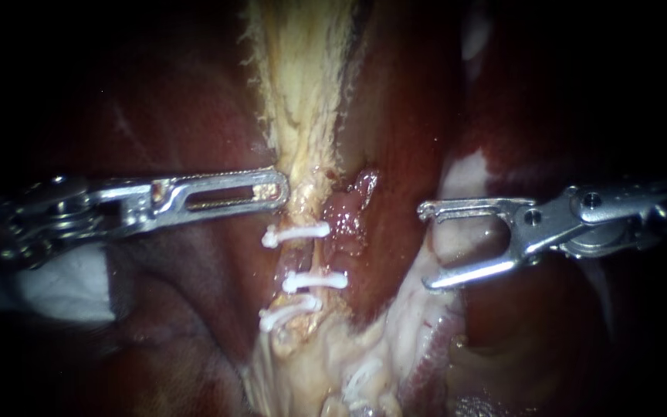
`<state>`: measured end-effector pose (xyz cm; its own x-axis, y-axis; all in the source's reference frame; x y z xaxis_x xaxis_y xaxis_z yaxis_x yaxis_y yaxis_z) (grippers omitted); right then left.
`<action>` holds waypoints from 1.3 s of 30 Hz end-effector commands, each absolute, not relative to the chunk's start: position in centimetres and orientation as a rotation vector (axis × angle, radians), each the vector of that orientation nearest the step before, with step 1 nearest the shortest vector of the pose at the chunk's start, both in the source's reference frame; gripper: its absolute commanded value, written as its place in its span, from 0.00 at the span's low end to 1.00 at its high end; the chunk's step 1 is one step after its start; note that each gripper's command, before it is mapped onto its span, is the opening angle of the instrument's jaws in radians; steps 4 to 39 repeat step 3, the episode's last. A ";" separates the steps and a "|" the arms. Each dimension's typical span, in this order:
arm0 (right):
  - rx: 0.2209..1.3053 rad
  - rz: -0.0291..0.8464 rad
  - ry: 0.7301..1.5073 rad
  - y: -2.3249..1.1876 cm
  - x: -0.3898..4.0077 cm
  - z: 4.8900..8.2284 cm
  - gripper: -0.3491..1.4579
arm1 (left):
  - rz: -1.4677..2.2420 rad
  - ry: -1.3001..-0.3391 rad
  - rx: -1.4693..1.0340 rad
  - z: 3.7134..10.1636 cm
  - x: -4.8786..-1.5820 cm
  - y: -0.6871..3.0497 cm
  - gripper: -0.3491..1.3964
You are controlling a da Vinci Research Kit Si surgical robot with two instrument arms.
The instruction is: Going back first clip right tube
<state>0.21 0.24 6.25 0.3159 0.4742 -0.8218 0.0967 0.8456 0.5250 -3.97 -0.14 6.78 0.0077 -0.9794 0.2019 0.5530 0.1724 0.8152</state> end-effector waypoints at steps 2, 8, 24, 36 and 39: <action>0.541 0.265 1.240 0.24 0.20 6.25 0.52 | -1.322 -0.894 0.613 6.77 -3.96 -0.14 0.00; 0.542 0.265 1.240 0.24 0.20 6.25 0.52 | -1.322 -0.894 0.614 6.77 -3.96 -0.14 0.00; 0.542 0.265 1.240 0.24 0.20 6.25 0.52 | -1.322 -0.894 0.614 6.77 -3.96 -0.14 0.00; 0.542 0.265 1.240 0.24 0.20 6.25 0.52 | -1.322 -0.894 0.614 6.77 -3.96 -0.14 0.00; 0.542 0.265 1.240 0.24 0.20 6.25 0.52 | -1.322 -0.894 0.614 6.77 -3.96 -0.14 0.00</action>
